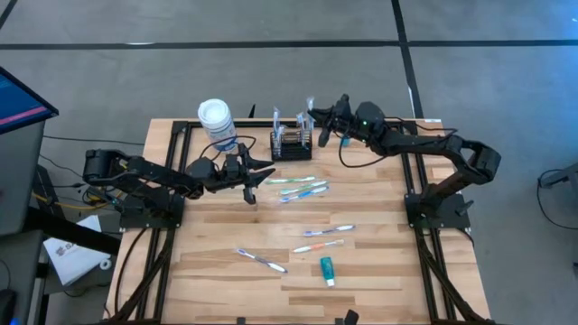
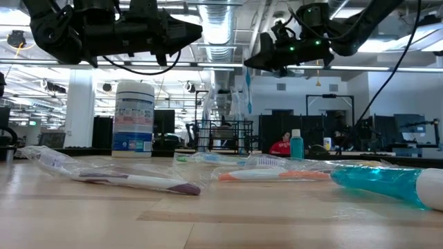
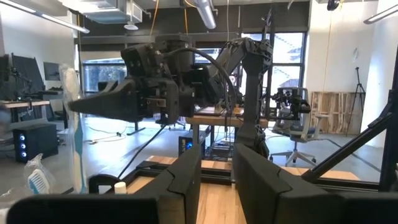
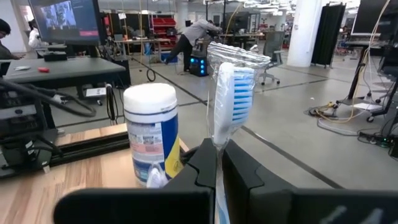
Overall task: Pick & Place toothbrushing station
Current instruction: Put the bottom blue toothbrush into the black wire organizer
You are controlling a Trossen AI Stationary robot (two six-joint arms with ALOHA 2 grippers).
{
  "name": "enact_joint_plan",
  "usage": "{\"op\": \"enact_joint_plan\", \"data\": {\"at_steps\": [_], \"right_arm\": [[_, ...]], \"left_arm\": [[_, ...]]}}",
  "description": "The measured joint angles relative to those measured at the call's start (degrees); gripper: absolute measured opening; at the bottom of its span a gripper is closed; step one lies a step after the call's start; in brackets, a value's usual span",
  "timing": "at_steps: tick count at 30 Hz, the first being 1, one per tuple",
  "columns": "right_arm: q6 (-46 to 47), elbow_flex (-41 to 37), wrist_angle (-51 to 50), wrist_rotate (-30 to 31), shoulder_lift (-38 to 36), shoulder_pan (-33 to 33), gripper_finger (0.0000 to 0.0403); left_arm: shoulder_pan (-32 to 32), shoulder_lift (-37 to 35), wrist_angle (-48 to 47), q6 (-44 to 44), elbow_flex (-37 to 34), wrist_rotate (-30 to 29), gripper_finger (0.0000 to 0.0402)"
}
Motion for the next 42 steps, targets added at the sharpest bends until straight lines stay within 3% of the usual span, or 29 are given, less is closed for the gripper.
{"op": "enact_joint_plan", "data": {"at_steps": [20, 29, 42], "right_arm": [[0.20, -0.19, 0.98, 0.00, 0.20, 0.17, 0.0000], [1.29, -0.18, 11.63, -0.11, 11.74, 0.47, 0.0000], [1.29, -0.13, 9.22, -0.07, 13.05, -0.37, 0.0000]], "left_arm": [[0.00, 0.00, 0.34, 0.00, 0.04, 0.00, 0.0088], [0.00, 0.00, 0.39, 0.00, 0.04, 0.02, 0.0088], [0.00, 0.01, 0.29, 0.00, 0.04, 0.02, 0.0088]]}}
